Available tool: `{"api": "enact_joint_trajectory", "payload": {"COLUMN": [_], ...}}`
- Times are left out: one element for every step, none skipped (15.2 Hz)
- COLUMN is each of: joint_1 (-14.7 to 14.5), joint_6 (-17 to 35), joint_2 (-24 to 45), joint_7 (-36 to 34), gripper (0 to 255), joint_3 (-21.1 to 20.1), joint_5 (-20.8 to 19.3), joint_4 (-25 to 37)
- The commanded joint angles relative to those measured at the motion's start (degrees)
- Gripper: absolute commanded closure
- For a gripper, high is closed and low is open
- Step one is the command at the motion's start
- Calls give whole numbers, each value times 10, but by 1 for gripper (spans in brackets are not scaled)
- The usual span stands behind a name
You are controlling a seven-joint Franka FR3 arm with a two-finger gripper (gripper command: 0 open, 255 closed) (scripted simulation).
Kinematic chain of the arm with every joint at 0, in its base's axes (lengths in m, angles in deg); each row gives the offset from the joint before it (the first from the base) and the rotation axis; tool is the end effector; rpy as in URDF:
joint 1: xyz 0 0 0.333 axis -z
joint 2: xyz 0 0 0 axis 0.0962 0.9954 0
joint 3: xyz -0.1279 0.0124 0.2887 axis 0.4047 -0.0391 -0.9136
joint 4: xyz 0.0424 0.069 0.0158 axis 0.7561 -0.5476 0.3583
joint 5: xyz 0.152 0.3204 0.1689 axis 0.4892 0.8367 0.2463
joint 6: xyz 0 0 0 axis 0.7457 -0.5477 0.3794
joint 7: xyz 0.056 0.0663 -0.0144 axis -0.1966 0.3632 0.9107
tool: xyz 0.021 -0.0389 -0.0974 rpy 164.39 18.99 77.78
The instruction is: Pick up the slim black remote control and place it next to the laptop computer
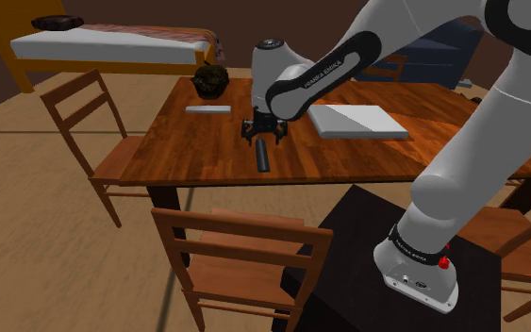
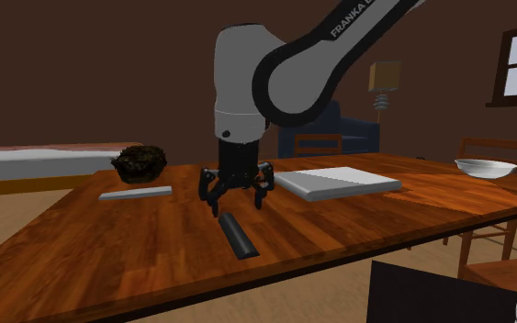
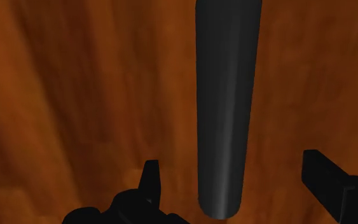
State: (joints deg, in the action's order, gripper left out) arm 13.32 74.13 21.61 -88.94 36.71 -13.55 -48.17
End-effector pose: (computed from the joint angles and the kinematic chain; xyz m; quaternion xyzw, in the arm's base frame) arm 0.5049 0.0546 0.3555 0.9238 -0.3662 0.0968 0.0555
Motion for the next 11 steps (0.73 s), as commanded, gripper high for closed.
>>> {"api": "enact_joint_trajectory", "payload": {"joint_1": [2,3,3,4,4,4,5,5,5,5,5], "joint_6": [10,16,23,29,35,41,47,50,50,50,50], "joint_2": [28,35,42,49,56,63,70,74,74,74,74], "joint_7": [-37,-42,-47,-52,-57,-62,-67,-70,-70,-70,-70], "gripper": [0,0,0,0,0,0,0,0,0,0,0], "joint_3": [-2,0,1,2,3,5,6,8,8,8,8], "joint_5": [-28,-34,-41,-48,-56,-63,-71,-75,-75,-75,-75], "joint_4": [10,9,8,8,7,7,7,7,7,7,7]}}
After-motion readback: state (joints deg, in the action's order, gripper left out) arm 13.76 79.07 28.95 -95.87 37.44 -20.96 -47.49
